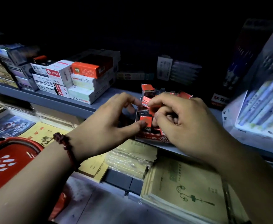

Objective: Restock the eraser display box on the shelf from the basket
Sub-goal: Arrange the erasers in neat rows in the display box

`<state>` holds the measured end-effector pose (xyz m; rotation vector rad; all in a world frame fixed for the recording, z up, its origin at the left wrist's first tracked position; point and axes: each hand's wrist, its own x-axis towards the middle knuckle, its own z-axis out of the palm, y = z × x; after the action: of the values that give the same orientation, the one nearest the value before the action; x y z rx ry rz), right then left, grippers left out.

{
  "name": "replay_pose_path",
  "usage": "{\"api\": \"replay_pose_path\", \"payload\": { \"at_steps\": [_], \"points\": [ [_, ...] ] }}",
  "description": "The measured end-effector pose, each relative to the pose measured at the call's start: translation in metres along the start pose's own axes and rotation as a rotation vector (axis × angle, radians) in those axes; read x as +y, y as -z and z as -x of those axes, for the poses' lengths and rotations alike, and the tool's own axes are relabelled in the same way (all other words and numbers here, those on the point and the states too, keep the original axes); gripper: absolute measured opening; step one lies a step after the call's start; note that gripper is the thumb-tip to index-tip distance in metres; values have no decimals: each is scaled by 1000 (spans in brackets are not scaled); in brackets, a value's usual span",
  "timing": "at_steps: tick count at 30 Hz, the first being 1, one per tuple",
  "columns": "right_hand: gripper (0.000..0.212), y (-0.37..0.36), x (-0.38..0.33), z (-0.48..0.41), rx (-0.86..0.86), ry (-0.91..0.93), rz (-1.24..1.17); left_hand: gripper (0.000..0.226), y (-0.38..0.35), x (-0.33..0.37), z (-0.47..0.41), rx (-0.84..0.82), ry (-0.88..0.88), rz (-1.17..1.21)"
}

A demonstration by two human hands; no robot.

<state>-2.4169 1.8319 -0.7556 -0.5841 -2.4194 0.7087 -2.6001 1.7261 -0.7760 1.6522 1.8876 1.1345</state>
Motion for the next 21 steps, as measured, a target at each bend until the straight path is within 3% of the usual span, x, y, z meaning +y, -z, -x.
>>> {"api": "replay_pose_path", "payload": {
  "at_steps": [8,11,16,21],
  "points": [
    [28,-4,-4,-3,-68,-14,79,34,-3,-5,-3,-101,43,174],
    [29,0,-7,-4,-103,-8,82,39,0,-1,0,-91,0,147],
    [23,4,-4,-5,-190,31,96,30,0,-9,-3,-70,-76,10],
    [26,5,-1,-8,-271,64,99,25,3,-7,-15,-116,-82,26]
  ]
}}
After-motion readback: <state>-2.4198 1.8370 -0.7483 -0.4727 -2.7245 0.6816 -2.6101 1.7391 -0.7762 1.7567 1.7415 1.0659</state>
